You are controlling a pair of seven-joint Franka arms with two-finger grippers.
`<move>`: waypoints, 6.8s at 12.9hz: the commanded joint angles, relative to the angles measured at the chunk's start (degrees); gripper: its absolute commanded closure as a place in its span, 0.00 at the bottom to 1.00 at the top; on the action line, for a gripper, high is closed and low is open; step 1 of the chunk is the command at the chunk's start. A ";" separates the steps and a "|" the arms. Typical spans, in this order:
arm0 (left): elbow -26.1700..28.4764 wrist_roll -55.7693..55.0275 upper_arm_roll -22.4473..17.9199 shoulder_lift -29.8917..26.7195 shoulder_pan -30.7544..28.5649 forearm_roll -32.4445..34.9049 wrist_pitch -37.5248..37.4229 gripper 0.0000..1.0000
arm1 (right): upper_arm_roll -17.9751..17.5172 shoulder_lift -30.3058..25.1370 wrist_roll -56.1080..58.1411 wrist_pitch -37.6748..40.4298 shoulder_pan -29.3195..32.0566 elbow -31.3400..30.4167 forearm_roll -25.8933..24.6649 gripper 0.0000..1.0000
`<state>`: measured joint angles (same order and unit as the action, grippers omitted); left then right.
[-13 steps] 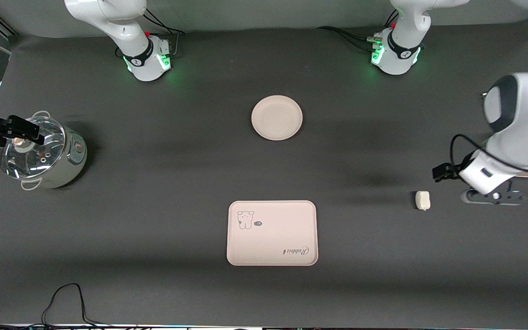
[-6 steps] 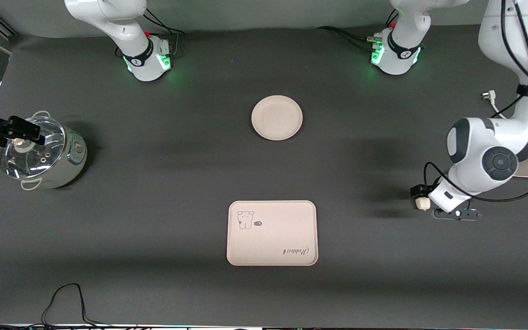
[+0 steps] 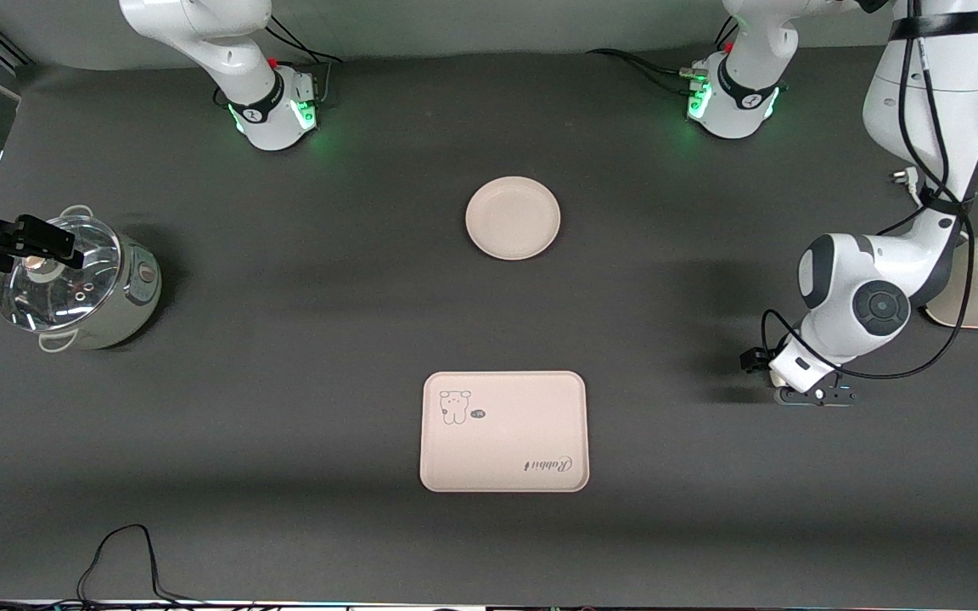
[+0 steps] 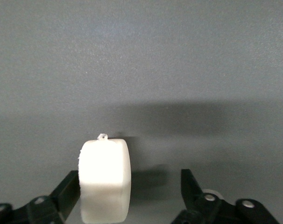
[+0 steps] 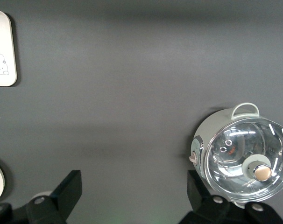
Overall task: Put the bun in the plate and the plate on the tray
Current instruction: 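Carry the bun with the left gripper over the white plate, then lower the bun onto the plate and open the left gripper, then raise the left gripper away while the right gripper moves toward the plate, then lower the right gripper to the plate rim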
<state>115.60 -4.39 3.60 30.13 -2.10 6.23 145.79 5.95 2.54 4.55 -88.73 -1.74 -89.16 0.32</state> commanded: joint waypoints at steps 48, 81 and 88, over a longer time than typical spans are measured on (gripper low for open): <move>3.85 -65.74 11.78 -4.47 43.76 0.97 -3.58 0.00 | 0.64 0.19 -0.25 -0.21 -0.28 0.12 0.38 0.00; -18.04 3.61 4.49 -34.53 -4.23 -4.30 -48.41 0.00 | -0.07 -3.84 -49.99 -11.25 -51.97 -10.83 6.97 0.00; -17.86 3.78 4.66 -34.35 -3.88 -4.30 -49.37 0.00 | -0.06 -9.40 -44.55 -43.32 -51.87 -40.81 14.88 0.00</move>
<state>97.05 -1.13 8.29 -3.66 -6.35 2.47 96.40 5.72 -4.50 -42.60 -124.80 -53.31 -122.33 12.87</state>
